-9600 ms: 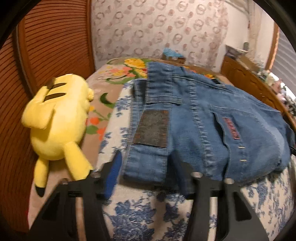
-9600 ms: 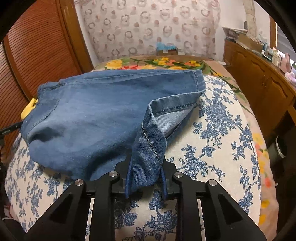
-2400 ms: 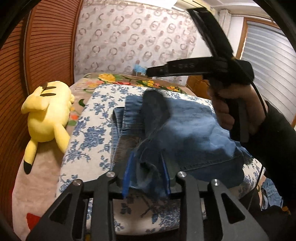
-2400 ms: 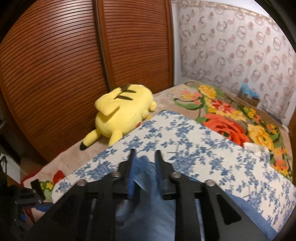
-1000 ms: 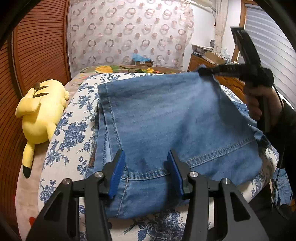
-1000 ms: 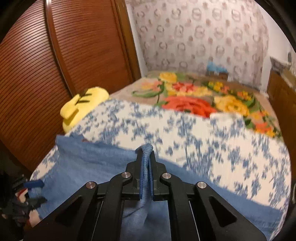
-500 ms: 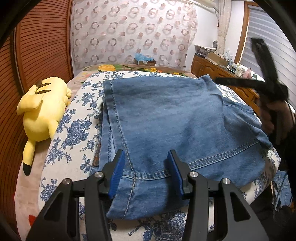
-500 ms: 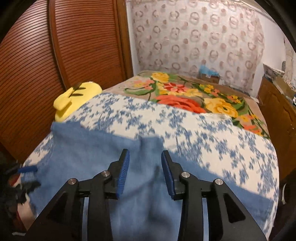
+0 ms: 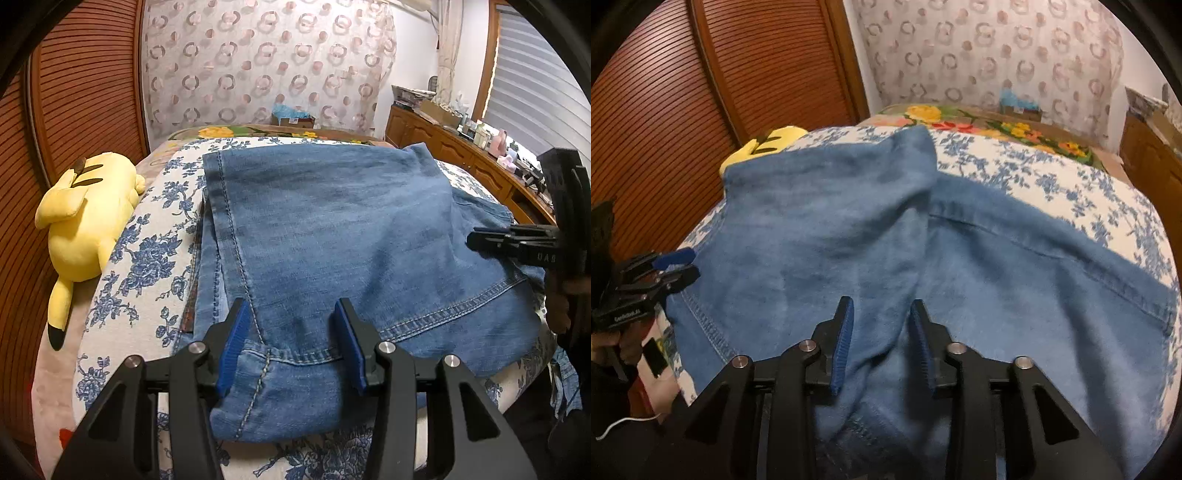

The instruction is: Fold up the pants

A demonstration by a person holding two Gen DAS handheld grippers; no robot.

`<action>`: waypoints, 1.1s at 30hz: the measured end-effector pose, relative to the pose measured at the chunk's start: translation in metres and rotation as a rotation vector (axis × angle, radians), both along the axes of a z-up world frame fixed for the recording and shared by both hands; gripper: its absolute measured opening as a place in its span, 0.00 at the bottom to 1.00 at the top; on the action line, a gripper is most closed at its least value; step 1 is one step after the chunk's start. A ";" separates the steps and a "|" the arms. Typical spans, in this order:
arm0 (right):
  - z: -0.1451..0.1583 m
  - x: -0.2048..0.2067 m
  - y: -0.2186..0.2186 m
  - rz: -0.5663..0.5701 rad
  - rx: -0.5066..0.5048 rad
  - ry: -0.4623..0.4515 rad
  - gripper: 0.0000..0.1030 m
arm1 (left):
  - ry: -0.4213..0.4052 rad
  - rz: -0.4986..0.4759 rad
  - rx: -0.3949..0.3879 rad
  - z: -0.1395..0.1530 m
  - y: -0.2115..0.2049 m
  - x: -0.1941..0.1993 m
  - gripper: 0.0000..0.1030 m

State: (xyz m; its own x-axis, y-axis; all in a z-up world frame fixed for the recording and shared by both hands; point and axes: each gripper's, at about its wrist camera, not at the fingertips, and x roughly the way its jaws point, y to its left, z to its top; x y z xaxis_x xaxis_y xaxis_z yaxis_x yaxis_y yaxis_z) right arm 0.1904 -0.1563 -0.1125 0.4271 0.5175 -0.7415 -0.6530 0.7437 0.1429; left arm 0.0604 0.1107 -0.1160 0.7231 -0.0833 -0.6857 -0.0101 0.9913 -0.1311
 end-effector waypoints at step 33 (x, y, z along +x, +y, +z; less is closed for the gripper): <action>0.016 0.068 0.045 -0.081 -0.060 -0.112 0.28 | 0.002 0.001 0.008 -0.004 -0.004 0.004 0.46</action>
